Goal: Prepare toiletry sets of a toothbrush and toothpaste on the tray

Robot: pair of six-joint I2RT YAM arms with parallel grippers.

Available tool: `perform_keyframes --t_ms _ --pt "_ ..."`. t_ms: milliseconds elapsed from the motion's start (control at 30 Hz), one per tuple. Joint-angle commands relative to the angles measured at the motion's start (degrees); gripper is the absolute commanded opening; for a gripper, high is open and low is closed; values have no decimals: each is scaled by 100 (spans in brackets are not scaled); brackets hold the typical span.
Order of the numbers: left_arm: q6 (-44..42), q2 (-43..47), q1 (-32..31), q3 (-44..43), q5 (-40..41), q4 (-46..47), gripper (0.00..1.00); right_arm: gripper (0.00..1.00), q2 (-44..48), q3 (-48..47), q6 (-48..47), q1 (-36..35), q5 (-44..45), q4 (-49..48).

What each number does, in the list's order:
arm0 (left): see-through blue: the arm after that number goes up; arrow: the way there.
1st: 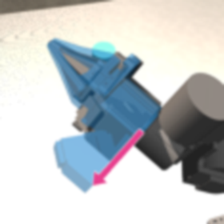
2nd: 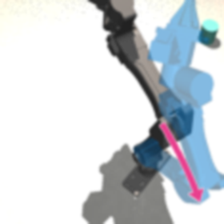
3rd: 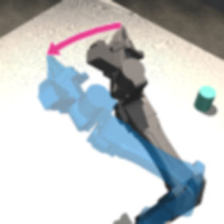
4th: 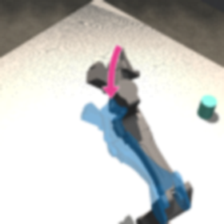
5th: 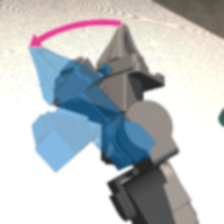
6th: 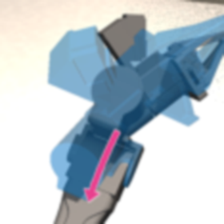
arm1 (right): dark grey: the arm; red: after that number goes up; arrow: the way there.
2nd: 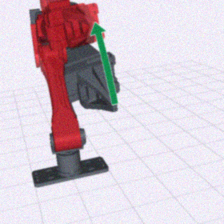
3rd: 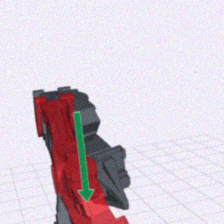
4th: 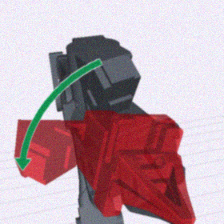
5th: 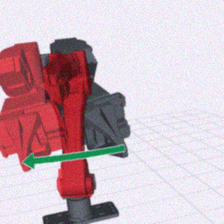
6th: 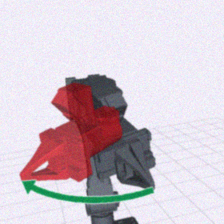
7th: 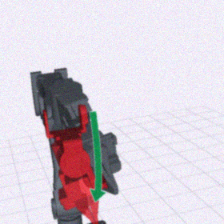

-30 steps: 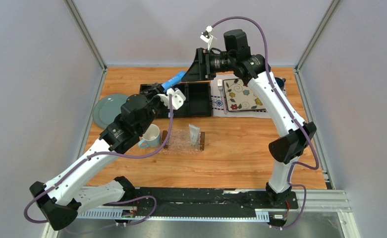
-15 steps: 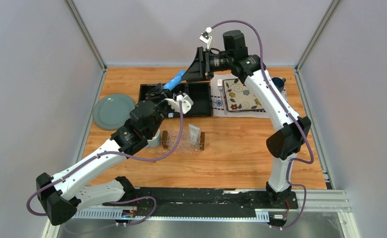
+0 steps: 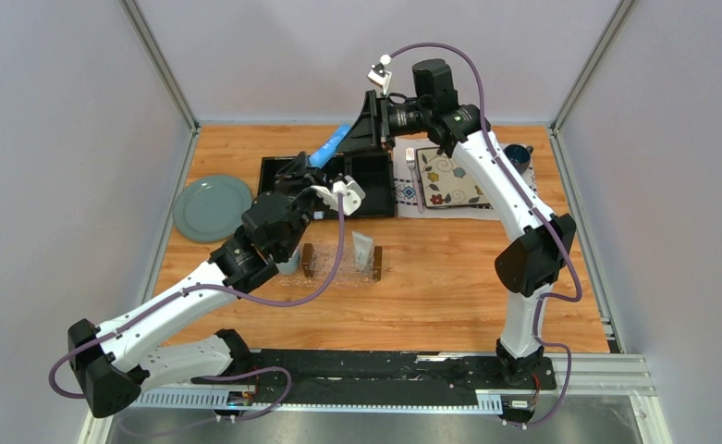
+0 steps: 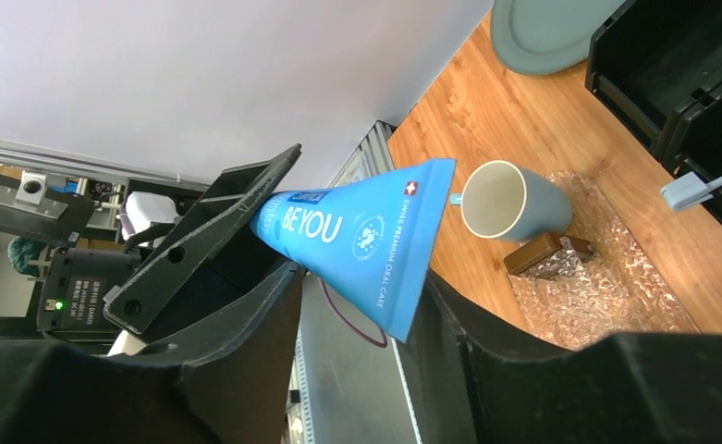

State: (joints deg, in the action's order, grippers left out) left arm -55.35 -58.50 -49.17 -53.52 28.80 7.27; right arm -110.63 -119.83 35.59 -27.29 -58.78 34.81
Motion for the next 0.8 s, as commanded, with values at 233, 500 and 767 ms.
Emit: perform_keyframes --t_ms 233,500,767 --pt "-274 -12 -93 96 91 556 0 28 -55 91 316 13 -405 -501" --pt "-187 -12 -111 87 100 504 0 6 -55 162 369 22 -520 -624" --pt "208 40 -111 -54 21 -102 23 0 6 22 168 74 -380 -502"
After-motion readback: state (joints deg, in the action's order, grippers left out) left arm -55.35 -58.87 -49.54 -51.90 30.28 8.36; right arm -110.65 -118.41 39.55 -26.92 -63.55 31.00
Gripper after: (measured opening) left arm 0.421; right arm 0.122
